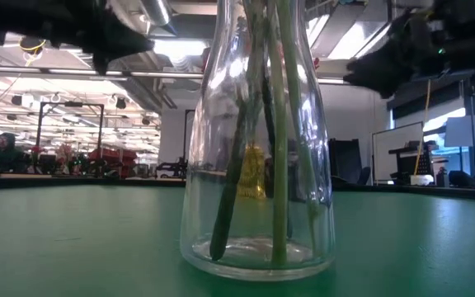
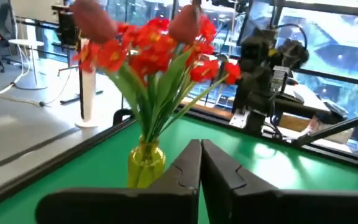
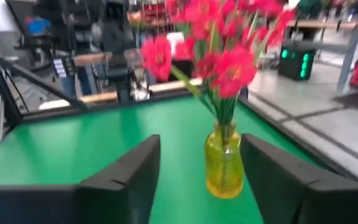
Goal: Sort flowers into vase by color
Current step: Return to Home Position
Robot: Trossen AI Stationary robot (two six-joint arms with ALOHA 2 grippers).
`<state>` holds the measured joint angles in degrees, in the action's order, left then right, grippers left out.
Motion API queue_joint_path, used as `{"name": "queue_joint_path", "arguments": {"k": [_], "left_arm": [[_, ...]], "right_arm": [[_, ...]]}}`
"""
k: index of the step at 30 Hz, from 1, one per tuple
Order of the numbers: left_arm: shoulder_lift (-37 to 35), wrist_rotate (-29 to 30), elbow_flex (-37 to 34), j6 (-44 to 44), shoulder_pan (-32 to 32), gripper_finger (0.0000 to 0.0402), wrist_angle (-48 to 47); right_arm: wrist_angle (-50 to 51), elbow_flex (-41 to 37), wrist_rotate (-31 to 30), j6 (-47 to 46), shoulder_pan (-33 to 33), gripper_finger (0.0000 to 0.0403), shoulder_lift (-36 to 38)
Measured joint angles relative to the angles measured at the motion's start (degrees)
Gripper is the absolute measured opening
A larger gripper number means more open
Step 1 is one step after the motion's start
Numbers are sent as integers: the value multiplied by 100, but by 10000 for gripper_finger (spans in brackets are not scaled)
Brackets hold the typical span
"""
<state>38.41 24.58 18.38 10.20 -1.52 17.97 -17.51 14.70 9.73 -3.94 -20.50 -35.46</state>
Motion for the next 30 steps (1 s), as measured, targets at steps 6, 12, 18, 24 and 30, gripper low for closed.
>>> {"name": "queue_joint_path", "arguments": {"k": [6, 12, 18, 24, 30], "left_arm": [[-305, -12, -584, 317, 48, 2, 277], [-519, -150, -811, 278, 46, 1, 362], [-955, -439, -916, -2, 46, 1, 368], [-1431, -577, -1302, -4, 46, 0, 397], [-1838, -736, -1800, 285, 22, 0, 677]], "right_arm": [[668, 2, 58, 139, -95, 114, 947], [1371, -1, -12, 273, -93, 10, 2051], [1845, -2, -264, 262, -93, 8, 3148], [1367, -488, -33, -245, -90, 4, 3533], [1209, -1026, -15, -507, -91, 2, 3525]]}}
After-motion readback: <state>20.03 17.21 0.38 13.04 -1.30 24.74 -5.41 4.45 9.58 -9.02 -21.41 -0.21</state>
